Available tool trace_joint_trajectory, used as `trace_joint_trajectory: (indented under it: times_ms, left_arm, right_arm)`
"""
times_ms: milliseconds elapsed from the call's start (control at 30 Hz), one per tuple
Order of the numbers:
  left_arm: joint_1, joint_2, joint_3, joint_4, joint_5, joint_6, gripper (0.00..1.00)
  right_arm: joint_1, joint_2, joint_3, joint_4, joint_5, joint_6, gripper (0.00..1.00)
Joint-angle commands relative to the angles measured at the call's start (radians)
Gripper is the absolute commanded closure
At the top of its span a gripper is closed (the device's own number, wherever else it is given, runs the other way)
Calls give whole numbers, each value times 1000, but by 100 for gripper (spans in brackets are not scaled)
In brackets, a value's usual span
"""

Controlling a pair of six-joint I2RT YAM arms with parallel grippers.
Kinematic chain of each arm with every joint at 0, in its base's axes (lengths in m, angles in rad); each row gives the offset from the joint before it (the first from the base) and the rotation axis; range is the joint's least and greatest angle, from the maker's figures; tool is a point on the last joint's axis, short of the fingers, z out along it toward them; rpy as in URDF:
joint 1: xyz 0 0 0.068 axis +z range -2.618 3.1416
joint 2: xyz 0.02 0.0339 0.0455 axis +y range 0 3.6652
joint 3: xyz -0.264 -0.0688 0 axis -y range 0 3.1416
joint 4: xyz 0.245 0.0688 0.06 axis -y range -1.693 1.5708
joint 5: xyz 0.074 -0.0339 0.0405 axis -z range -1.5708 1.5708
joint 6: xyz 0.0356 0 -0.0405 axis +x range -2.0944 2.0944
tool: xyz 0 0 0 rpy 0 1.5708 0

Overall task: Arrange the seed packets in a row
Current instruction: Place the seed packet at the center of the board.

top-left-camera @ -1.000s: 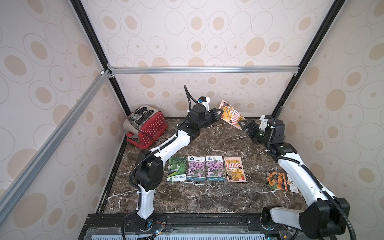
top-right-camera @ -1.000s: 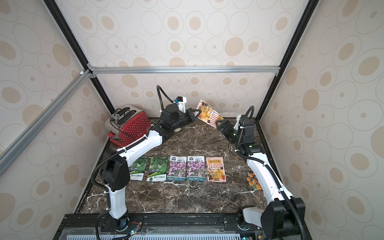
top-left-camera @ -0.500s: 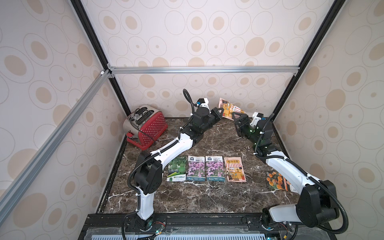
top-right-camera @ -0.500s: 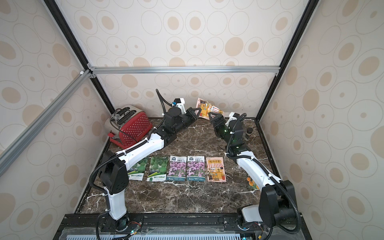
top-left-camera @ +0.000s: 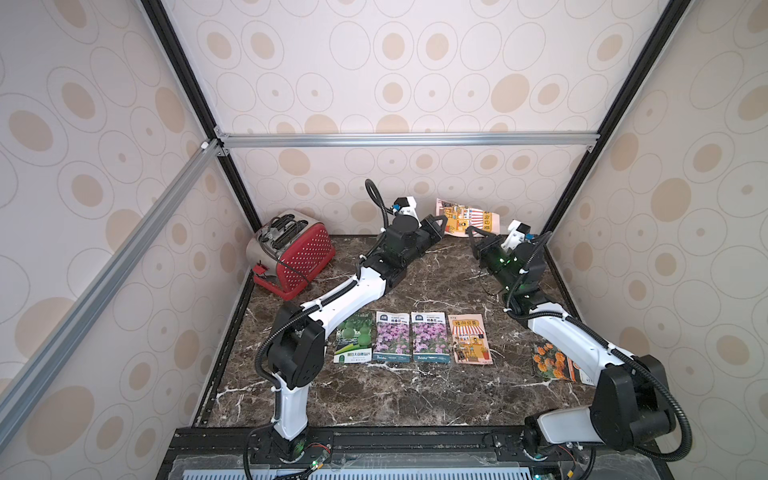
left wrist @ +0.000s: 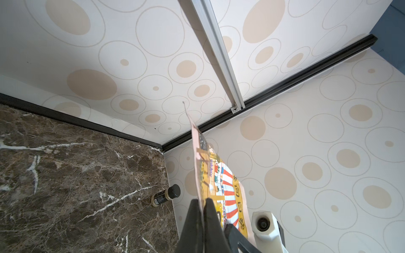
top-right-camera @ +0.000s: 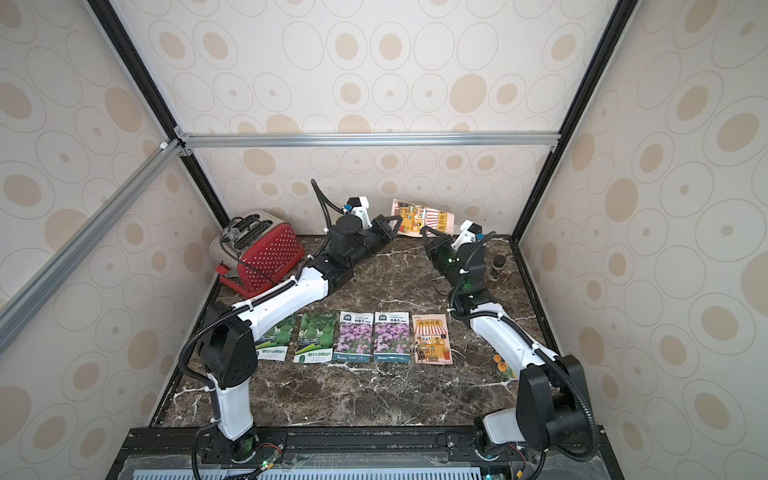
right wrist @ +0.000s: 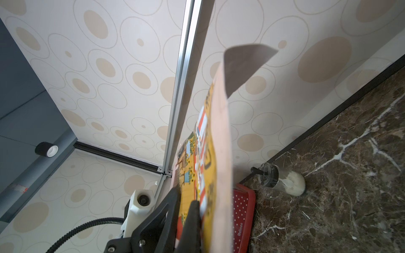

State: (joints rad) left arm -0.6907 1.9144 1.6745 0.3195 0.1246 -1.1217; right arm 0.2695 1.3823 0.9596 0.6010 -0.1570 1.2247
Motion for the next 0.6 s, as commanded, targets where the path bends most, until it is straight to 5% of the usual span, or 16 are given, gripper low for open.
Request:
trace_joint_trajectory:
  times_ms: [0, 100, 200, 367, 567]
  left_arm:
    - [8, -55, -5, -9, 111, 111, 61]
    - [72, -89, -46, -47, 243, 229, 36]
    - [171, -86, -63, -40, 450, 270, 24]
    - [253, -56, 45, -184, 747, 483, 21]
    - [275, -12, 201, -381, 965, 751, 22]
  right_arm:
    - [5, -80, -6, -102, -12, -130, 100]
    - [1, -150, 75, -377, -75, -367, 100]
    - [-8, -163, 200, -672, -155, -602, 100]
    - [-23, -79, 394, -1034, -327, -893, 100]
    - [-23, -3, 467, -1180, -493, -1080, 100]
